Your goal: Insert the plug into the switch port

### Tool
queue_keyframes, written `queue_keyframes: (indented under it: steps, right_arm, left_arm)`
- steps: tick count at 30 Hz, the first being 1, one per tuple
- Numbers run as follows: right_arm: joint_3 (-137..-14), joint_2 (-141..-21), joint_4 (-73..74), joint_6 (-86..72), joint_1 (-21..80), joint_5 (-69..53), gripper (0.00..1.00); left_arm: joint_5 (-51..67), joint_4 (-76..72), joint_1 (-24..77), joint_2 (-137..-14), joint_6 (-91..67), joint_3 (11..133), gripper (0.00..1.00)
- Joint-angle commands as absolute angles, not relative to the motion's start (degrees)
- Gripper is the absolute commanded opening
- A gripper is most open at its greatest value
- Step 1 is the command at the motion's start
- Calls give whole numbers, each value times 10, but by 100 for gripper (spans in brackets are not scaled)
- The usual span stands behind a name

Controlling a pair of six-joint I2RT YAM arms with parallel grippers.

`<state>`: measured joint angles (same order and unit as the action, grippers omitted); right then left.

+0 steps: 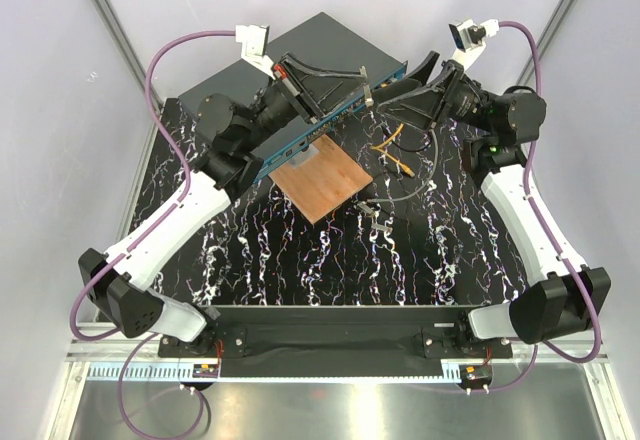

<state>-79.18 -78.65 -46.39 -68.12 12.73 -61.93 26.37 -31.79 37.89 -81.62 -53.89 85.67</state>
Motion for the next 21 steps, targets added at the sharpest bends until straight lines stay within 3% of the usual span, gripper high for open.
queue_keyframes:
  steps: [1, 14, 18, 21]
  right_arm:
    - [-815, -789, -503, -701, 135, -599, 74]
    - [-842, -812, -508, -712, 157, -596, 59]
    - [-846, -813, -508, -713, 157, -598, 48]
    - [-844, -813, -507, -712, 157, -599, 27]
  left_arm:
    - [246, -351, 375, -816, -548, 858, 0]
    - [242, -350, 377, -824, -551, 858, 0]
    - [240, -352, 377, -824, -551, 854, 0]
    - [239, -352, 377, -824, -549, 855, 0]
